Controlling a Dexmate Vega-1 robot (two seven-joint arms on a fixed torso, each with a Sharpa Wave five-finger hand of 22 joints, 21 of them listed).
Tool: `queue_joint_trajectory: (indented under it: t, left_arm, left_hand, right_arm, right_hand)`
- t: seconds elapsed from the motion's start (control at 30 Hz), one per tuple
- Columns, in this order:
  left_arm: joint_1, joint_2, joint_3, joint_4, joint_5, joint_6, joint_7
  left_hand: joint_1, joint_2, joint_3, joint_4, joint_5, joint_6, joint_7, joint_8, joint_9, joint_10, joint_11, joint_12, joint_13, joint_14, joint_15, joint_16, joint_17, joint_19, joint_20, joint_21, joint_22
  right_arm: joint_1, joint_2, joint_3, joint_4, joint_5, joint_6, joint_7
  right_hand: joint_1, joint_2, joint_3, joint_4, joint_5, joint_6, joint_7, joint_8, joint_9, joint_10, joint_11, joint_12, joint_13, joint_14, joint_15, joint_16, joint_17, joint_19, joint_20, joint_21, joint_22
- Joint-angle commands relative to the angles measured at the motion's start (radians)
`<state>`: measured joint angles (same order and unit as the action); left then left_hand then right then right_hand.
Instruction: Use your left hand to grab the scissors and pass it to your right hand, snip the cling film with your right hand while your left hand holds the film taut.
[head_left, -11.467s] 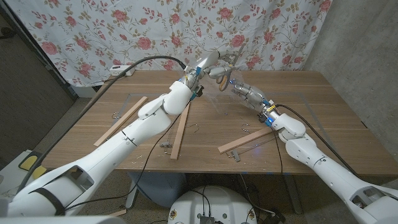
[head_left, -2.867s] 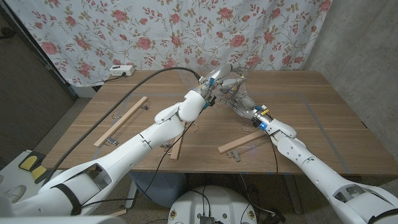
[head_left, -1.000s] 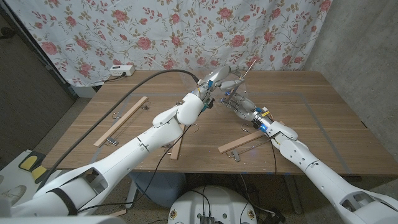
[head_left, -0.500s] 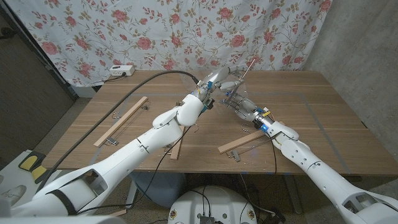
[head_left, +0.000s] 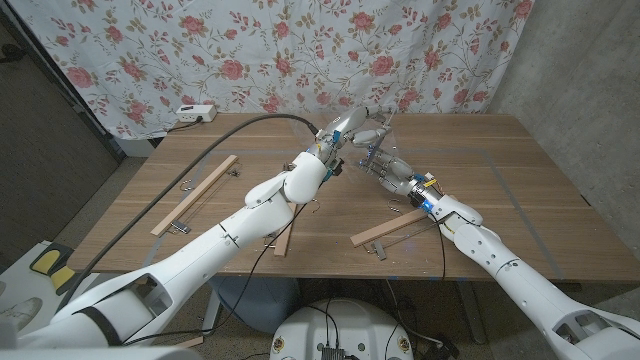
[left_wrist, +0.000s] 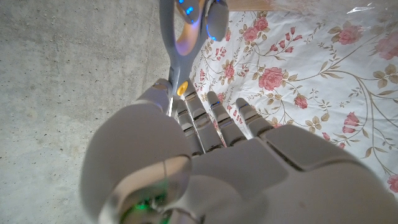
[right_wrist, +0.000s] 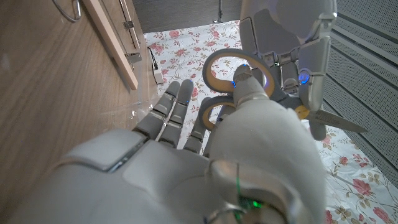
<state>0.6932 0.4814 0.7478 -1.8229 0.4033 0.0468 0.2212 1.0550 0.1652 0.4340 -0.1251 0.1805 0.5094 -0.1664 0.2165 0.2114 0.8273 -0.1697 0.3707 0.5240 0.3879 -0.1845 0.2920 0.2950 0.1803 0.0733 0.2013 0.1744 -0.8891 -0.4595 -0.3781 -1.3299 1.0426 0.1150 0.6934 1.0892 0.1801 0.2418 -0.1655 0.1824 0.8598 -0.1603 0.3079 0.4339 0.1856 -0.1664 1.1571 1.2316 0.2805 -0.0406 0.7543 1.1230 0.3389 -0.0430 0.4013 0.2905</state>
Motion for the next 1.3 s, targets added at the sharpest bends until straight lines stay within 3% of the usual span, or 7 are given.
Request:
queue_joint_trajectory:
  t: [0.03,0.37,0.6,0.83,0.9,0.93,1.3]
  left_arm:
    - [0.016,0.003,-0.011,-0.009,-0.012,-0.007,0.012]
    - [0.027,0.007,-0.023,-0.007,-0.035,-0.028,0.019]
    - [0.027,0.019,-0.030,0.003,-0.056,-0.064,0.008]
    - [0.034,0.027,-0.038,0.010,-0.072,-0.092,0.001]
    - [0.037,0.029,-0.041,0.014,-0.081,-0.104,0.000]
    - [0.039,0.032,-0.044,0.015,-0.087,-0.108,-0.003]
    - [0.098,0.033,-0.093,0.027,-0.154,-0.194,0.050]
  left_hand:
    - [0.004,0.008,0.003,-0.007,0.000,0.000,0.009,-0.006,0.005,0.057,-0.055,0.006,0.011,-0.007,-0.018,0.001,0.002,0.005,0.008,0.001,0.004]
    - [-0.010,-0.002,-0.001,-0.005,-0.002,-0.013,0.011,-0.010,0.005,0.025,-0.052,-0.019,-0.002,-0.022,0.000,-0.008,-0.002,0.008,0.015,0.003,0.005]
    - [-0.125,-0.064,-0.064,0.022,-0.005,-0.045,0.012,-0.015,0.002,-0.057,-0.047,-0.101,-0.048,-0.073,0.023,-0.040,-0.029,-0.003,0.017,0.001,0.007]
    - [-0.252,-0.101,-0.125,0.057,-0.004,-0.109,0.030,-0.029,-0.004,-0.156,-0.036,-0.149,-0.056,-0.116,0.048,-0.059,-0.046,-0.025,0.036,-0.001,0.009]
    - [-0.283,-0.103,-0.136,0.068,-0.005,-0.129,0.039,-0.031,-0.005,-0.187,-0.022,-0.157,-0.056,-0.129,0.057,-0.064,-0.047,-0.030,0.043,-0.002,0.010]
    - [-0.316,-0.108,-0.150,0.080,-0.007,-0.151,0.043,-0.033,-0.007,-0.225,0.001,-0.164,-0.057,-0.143,0.074,-0.071,-0.048,-0.036,0.052,-0.002,0.010]
    - [-0.507,-0.154,-0.237,0.150,-0.002,-0.244,0.057,-0.035,-0.015,-0.400,0.065,-0.182,-0.078,-0.230,0.129,-0.097,-0.050,-0.078,0.072,-0.004,0.013]
  right_arm:
    - [-0.006,-0.005,0.007,-0.007,0.021,-0.021,0.021]
    - [-0.008,-0.010,0.010,-0.012,0.026,-0.030,0.025]
    - [-0.010,-0.012,0.012,-0.017,0.030,-0.036,0.026]
    - [-0.016,-0.015,0.017,-0.022,0.033,-0.036,0.028]
    - [-0.017,-0.015,0.019,-0.022,0.037,-0.038,0.030]
    - [-0.018,-0.016,0.019,-0.022,0.038,-0.038,0.030]
    - [-0.033,-0.032,0.030,-0.037,0.045,-0.053,0.014]
  right_hand:
    - [-0.010,0.007,0.072,0.060,0.003,-0.003,0.000,0.009,0.008,0.060,-0.028,0.250,-0.002,0.017,-0.188,0.001,0.006,0.011,-0.014,0.009,0.007]
    - [-0.010,0.002,0.080,0.059,0.002,-0.008,-0.002,0.013,0.022,0.069,-0.026,0.262,-0.005,0.030,-0.187,0.001,0.021,0.012,-0.013,0.026,0.018]
    - [-0.011,0.001,0.084,0.059,0.002,-0.009,-0.002,0.015,0.028,0.066,-0.025,0.263,-0.009,0.029,-0.187,-0.005,0.025,0.009,-0.014,0.033,0.023]
    - [-0.013,0.000,0.087,0.060,0.001,-0.011,-0.002,0.016,0.033,0.064,-0.025,0.265,-0.011,0.031,-0.186,-0.009,0.030,0.007,-0.015,0.040,0.028]
    - [-0.014,0.001,0.089,0.060,0.001,-0.011,-0.001,0.016,0.034,0.064,-0.025,0.266,-0.011,0.032,-0.186,-0.010,0.031,0.007,-0.014,0.042,0.030]
    - [-0.014,0.000,0.089,0.060,0.001,-0.012,-0.002,0.016,0.034,0.064,-0.025,0.267,-0.011,0.032,-0.186,-0.011,0.032,0.006,-0.015,0.043,0.030]
    - [-0.019,0.000,0.094,0.063,0.001,-0.009,0.001,0.017,0.037,0.063,-0.026,0.268,-0.013,0.040,-0.186,-0.015,0.039,0.007,-0.014,0.055,0.037]
